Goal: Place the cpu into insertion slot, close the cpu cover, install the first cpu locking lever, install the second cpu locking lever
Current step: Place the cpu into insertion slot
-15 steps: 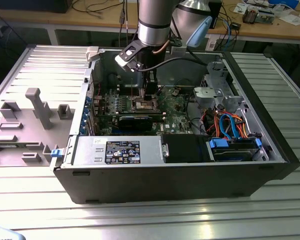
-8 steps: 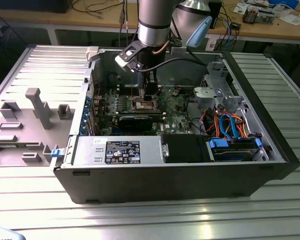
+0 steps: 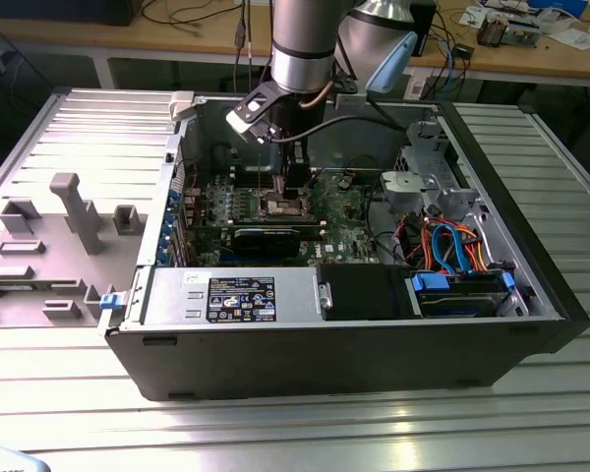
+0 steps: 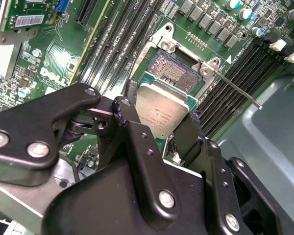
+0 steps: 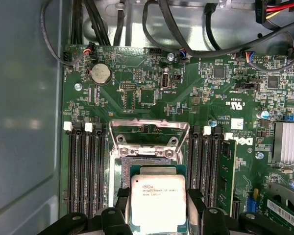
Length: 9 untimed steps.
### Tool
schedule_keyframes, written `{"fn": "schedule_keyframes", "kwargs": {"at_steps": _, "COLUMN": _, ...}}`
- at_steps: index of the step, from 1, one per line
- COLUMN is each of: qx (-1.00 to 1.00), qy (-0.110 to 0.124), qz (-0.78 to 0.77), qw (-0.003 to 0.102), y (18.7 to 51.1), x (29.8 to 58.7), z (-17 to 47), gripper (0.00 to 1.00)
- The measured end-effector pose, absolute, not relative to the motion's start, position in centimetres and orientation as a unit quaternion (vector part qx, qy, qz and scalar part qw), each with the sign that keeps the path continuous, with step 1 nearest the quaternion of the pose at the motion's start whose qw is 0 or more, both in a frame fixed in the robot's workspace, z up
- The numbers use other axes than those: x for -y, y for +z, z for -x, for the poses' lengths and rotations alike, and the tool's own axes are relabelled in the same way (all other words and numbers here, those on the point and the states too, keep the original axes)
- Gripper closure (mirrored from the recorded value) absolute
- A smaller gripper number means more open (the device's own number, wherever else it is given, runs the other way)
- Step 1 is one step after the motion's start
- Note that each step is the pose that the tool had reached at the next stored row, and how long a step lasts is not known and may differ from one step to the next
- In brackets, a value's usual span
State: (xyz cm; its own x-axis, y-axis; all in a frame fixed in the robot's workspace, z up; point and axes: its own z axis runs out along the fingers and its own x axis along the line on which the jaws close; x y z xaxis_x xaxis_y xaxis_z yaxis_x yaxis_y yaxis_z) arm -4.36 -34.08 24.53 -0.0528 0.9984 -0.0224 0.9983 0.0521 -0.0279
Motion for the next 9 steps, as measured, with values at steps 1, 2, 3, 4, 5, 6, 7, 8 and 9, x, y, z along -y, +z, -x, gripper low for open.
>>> {"fn": "schedule_keyframes", "kwargs": {"at_steps": 1, "qx": 0.725, "qy": 0.018, "qz": 0.688, "qw": 0.001, "y": 24.52, "x": 34.08, "z": 4.36, "gripper": 0.45}}
{"fn": "schedule_keyframes", "kwargs": {"at_steps": 2, "qx": 0.725, "qy": 0.018, "qz": 0.688, "qw": 0.001, "y": 24.48, "x": 34.08, "z": 4.36, "gripper": 0.45}}
{"fn": "schedule_keyframes", "kwargs": {"at_steps": 3, "qx": 0.725, "qy": 0.018, "qz": 0.688, "qw": 0.001, "y": 24.45, "x": 34.08, "z": 4.36, "gripper": 0.45}}
{"fn": "schedule_keyframes", "kwargs": {"at_steps": 4, "qx": 0.725, "qy": 0.018, "qz": 0.688, "qw": 0.001, "y": 24.44, "x": 34.08, "z": 4.36, "gripper": 0.45}}
{"fn": "schedule_keyframes", "kwargs": {"at_steps": 5, "qx": 0.725, "qy": 0.018, "qz": 0.688, "qw": 0.001, "y": 24.43, "x": 34.08, "z": 4.36, "gripper": 0.45}}
{"fn": "schedule_keyframes", "kwargs": {"at_steps": 6, "qx": 0.725, "qy": 0.018, "qz": 0.688, "qw": 0.001, "y": 24.4, "x": 34.08, "z": 4.36, "gripper": 0.45}}
{"fn": "schedule_keyframes", "kwargs": {"at_steps": 7, "qx": 0.725, "qy": 0.018, "qz": 0.688, "qw": 0.001, "y": 24.39, "x": 34.08, "z": 4.36, "gripper": 0.45}}
{"fn": "schedule_keyframes", "kwargs": {"at_steps": 8, "qx": 0.725, "qy": 0.018, "qz": 0.688, "qw": 0.001, "y": 24.38, "x": 34.08, "z": 4.36, "gripper": 0.45}}
{"fn": "schedule_keyframes", "kwargs": {"at_steps": 9, "qx": 0.725, "qy": 0.018, "qz": 0.688, "qw": 0.001, "y": 24.36, "x": 34.08, "z": 4.36, "gripper": 0.45}}
